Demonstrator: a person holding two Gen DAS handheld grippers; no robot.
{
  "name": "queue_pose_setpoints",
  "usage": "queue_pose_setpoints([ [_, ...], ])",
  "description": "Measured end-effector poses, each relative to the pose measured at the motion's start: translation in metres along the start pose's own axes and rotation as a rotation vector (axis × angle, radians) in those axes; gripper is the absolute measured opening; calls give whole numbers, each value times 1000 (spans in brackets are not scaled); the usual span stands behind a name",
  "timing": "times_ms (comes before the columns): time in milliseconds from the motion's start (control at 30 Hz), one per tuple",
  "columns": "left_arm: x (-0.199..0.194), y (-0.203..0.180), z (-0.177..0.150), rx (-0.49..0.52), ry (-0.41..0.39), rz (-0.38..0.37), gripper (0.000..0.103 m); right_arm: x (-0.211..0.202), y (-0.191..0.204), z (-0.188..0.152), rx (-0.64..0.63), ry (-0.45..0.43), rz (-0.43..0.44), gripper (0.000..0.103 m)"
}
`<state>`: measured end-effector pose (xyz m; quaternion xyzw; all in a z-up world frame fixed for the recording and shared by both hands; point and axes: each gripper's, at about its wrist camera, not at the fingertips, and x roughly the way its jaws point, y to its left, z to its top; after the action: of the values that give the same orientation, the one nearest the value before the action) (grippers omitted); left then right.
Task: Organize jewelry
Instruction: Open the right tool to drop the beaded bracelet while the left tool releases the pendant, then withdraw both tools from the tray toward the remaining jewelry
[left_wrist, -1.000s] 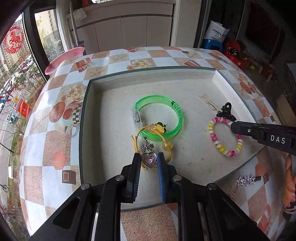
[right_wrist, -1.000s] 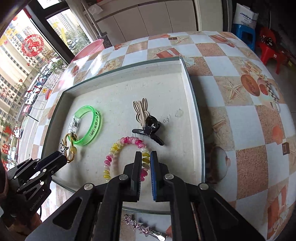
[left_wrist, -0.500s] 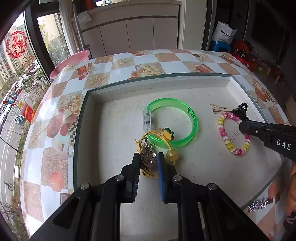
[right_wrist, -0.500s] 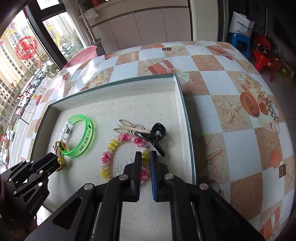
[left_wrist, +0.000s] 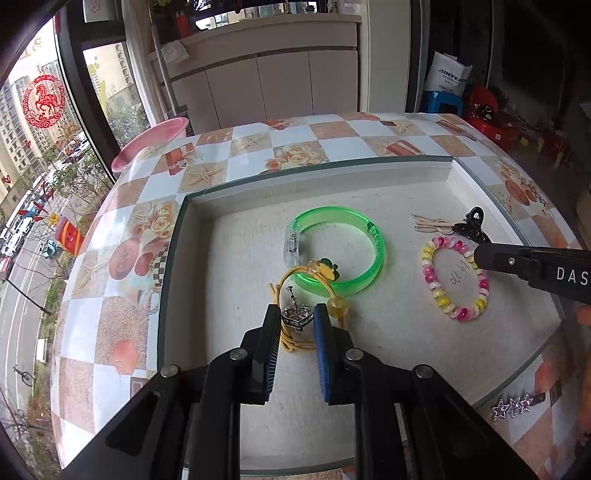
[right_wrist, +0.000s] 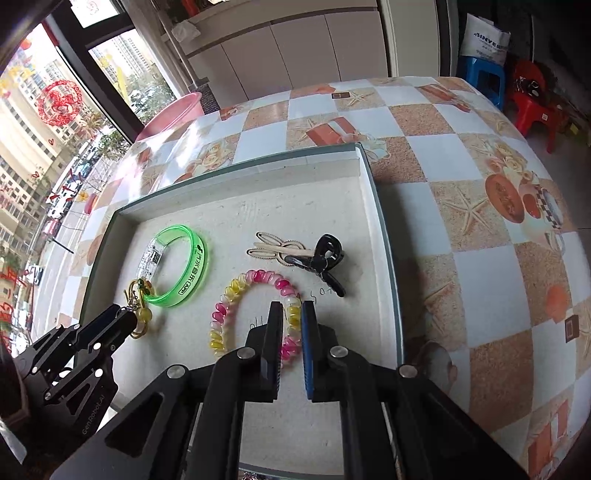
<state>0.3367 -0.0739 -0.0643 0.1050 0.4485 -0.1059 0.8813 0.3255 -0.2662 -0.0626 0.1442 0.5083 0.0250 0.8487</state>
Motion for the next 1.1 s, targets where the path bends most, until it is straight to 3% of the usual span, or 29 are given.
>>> queue_pose_setpoints([
  [67,-3,-1,0,4,-7,1,31,-4,-2,1,20,-6,20,12],
  [133,-5,-1,0,-5,-13,-3,31,-9,-4,1,39,-12,35,21],
  [200,-8,0,2,-22,-11,-12,31,-16,-5,2,50,-27,47,49],
  [233,-11,0,2,-28,-15,-16,31,-20,-5,2,49,-38,47,53],
  [433,-28,1,7,-37,-58,-20,34,-40,-5,3,43,-73,52,55],
  [467,-31,2,7,-43,-59,-18,65,-43,-5,2,45,-78,54,56],
  [500,-34,3,7,-56,-65,-12,89,-46,-6,2,47,-84,55,60],
  [533,-41,7,5,-73,-94,-1,103,-49,-6,1,51,-89,59,62],
  [733,-62,9,-5,-69,-114,8,103,-64,-6,-8,44,-104,81,74],
  [767,-66,9,-8,-66,-118,10,103,-67,-6,-11,45,-106,89,80],
  [933,-88,12,-24,-63,-136,-2,103,-83,-7,-23,49,-123,125,82],
  [1000,-96,14,-31,-71,-135,-10,103,-89,-6,-28,44,-124,130,99],
  [1100,-105,16,-42,-84,-126,-18,103,-98,-7,-36,42,-134,139,103],
])
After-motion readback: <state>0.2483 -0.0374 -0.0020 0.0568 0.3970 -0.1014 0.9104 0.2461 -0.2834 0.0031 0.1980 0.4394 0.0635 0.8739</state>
